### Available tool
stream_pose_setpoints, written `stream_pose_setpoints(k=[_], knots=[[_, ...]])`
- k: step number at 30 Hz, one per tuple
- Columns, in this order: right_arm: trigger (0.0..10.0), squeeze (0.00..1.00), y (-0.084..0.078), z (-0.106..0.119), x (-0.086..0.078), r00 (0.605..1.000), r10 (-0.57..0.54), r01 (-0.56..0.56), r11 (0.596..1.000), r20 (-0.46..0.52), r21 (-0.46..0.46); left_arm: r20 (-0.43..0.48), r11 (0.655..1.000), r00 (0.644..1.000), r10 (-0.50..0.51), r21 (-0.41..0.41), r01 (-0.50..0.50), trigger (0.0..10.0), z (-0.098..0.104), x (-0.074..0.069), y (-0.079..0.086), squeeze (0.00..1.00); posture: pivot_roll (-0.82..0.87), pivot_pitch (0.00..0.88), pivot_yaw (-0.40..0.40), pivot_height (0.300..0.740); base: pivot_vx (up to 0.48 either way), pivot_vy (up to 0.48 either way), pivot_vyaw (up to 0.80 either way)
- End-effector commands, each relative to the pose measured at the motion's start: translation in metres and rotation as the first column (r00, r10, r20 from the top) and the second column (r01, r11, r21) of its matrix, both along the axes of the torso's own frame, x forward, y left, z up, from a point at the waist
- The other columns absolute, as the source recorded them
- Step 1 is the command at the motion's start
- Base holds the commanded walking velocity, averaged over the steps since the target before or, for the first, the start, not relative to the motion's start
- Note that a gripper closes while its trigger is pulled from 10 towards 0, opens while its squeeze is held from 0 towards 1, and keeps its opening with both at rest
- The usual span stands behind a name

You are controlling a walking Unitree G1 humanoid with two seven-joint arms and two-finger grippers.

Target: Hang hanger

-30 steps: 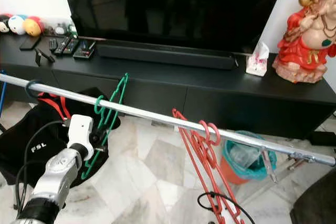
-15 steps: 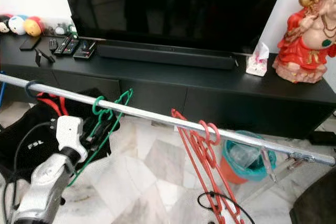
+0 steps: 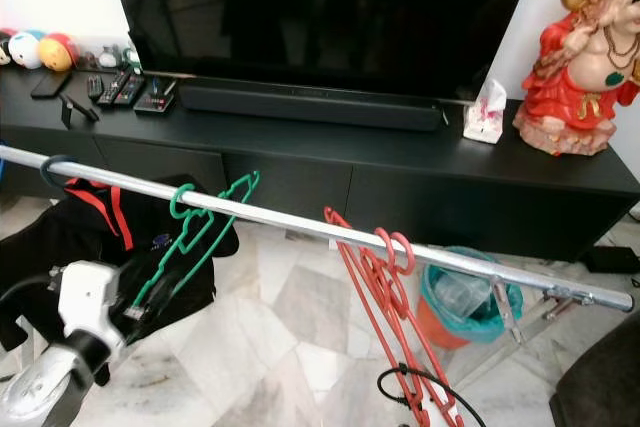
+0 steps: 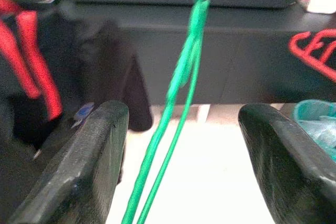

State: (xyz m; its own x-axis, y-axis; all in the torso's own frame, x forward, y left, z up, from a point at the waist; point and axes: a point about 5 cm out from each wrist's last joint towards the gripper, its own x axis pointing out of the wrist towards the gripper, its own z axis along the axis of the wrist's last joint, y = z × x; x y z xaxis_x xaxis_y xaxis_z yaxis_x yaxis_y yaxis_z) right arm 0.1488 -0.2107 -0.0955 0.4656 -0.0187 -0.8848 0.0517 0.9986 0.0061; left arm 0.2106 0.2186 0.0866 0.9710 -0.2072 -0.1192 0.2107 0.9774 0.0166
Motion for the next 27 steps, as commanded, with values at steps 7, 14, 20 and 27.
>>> stream_pose_setpoints(k=[7,14,20,27], knots=[[10.0,0.00,-0.001,-0.001,-0.002,1.000,0.016,-0.016,1.000,-0.010,-0.005,-0.111,0.995,0.989,0.093,0.043,-0.089,10.0,-0.023,-0.038,0.021,0.96,0.18,0.000,-0.050,0.740,0.000,0.000,0.00],[10.0,0.00,0.000,-0.001,-0.003,1.000,0.010,-0.010,1.000,-0.009,-0.002,-0.307,0.949,0.903,0.300,0.197,-0.248,10.0,-0.080,-0.074,0.056,0.00,0.16,0.000,-0.037,0.740,0.000,0.000,0.00],[10.0,0.00,0.001,-0.001,-0.003,1.000,0.006,-0.006,1.000,-0.010,-0.003,-0.558,0.939,0.755,0.344,0.233,-0.255,10.0,-0.135,-0.118,0.057,0.00,0.17,0.000,-0.044,0.740,0.000,0.000,0.00],[10.0,0.00,0.000,0.000,-0.001,1.000,0.005,-0.005,1.000,-0.005,-0.004,-0.724,0.947,0.621,0.301,0.304,-0.105,10.0,-0.173,-0.127,0.037,0.00,0.16,0.000,-0.060,0.740,0.000,0.000,0.00]])
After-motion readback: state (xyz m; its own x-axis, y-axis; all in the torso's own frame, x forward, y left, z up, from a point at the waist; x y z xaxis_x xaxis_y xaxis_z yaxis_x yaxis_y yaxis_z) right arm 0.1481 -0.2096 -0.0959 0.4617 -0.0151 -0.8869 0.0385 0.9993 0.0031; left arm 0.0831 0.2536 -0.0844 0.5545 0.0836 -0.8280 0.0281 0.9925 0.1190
